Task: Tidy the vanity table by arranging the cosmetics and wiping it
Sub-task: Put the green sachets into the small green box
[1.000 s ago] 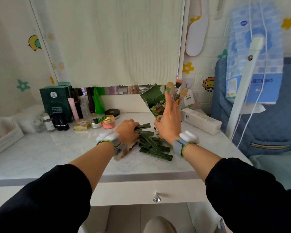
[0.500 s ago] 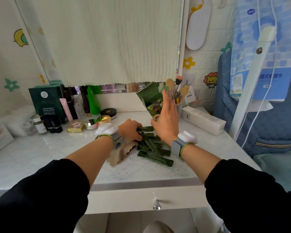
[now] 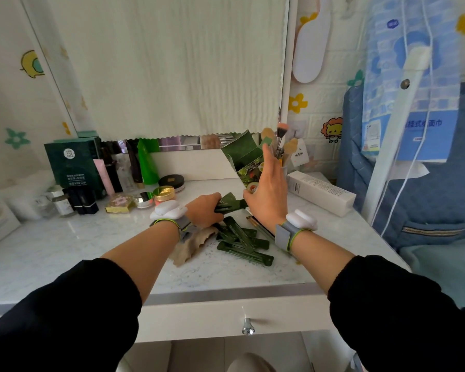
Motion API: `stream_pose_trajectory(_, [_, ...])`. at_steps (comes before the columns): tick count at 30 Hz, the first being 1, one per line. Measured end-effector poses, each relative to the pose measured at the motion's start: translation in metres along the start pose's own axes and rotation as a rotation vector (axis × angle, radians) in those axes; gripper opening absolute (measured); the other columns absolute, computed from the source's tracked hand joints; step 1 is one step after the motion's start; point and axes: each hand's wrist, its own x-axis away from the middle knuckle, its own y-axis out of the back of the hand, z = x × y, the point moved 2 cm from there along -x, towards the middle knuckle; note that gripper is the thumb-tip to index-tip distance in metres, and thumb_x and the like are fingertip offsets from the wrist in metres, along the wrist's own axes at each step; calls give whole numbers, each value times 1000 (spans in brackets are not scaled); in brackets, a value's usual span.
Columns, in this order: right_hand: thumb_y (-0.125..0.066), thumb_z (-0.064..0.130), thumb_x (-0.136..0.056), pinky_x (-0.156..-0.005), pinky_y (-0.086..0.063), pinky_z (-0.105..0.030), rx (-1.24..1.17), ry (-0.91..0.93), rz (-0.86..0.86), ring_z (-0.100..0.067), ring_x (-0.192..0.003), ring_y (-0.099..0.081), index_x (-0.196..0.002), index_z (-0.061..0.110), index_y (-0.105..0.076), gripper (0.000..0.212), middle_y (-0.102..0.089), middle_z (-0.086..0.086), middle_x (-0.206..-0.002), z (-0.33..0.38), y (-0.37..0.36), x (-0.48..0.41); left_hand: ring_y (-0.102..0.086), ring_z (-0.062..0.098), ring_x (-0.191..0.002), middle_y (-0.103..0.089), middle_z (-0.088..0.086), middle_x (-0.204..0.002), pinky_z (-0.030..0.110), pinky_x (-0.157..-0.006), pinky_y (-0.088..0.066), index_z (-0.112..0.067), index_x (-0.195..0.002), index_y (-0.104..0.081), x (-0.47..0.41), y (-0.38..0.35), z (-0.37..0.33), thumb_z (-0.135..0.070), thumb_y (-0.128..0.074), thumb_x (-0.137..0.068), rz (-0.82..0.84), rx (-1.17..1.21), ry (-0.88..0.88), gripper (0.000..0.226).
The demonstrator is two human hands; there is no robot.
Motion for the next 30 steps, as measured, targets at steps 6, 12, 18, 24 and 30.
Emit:
stream_pose_trajectory(6, [-79, 5, -64, -106, -40, -42, -16, -35, 2, -26, -132, -40, -150, 21, -15, 109, -40, -7, -144, 2, 3, 3, -59, 35, -93, -57, 17, -97, 37, -76, -44, -8, -105, -34, 14, 8, -1, -17, -51, -93, -101, 99, 86, 23])
stream_pose_trajectory(12, [-78, 6, -65, -102, -42, -43, -30, -81, 9, -29, -128, -41, -151, 22, -13, 109, -39, -8, -143, 9, 9, 6, -50, 28, -79, -50, 14, -90, 31, -68, -34, -7, -100, -29, 34, 18, -1, -19, -46, -98, -144, 169, 158, 21])
stream_pose_trajectory(18, [-77, 7, -66, -102, -42, -46, -3, -90, 24, -32, -127, -42, -151, 19, -14, 106, -39, -12, -142, 19, 15, 9, -44, 21, -63, -43, 1, -65, 32, -64, -36, -12, -82, -42, 40, 28, 9, -42, -46, -98, -329, 514, 186, 34])
stream_pose_trajectory(24, [-77, 5, -68, -103, -39, -45, 25, -65, 53, -35, -127, -41, -151, 15, -16, 103, -40, -13, -142, 33, 18, 13, -42, 16, -53, -44, 0, -59, 27, -54, -36, -13, -67, -49, 56, 56, -8, -50, -40, -98, -548, 839, 142, 48])
stream_pose_trajectory(30, [-73, 5, -68, -103, -36, -42, 134, -26, 104, -31, -127, -45, -152, 17, -21, 100, -46, -9, -138, 42, 11, 19, -46, 16, -53, -48, -1, -56, 27, -55, -39, -8, -74, -65, 60, 79, -25, -54, -43, -95, -720, 901, 105, 56])
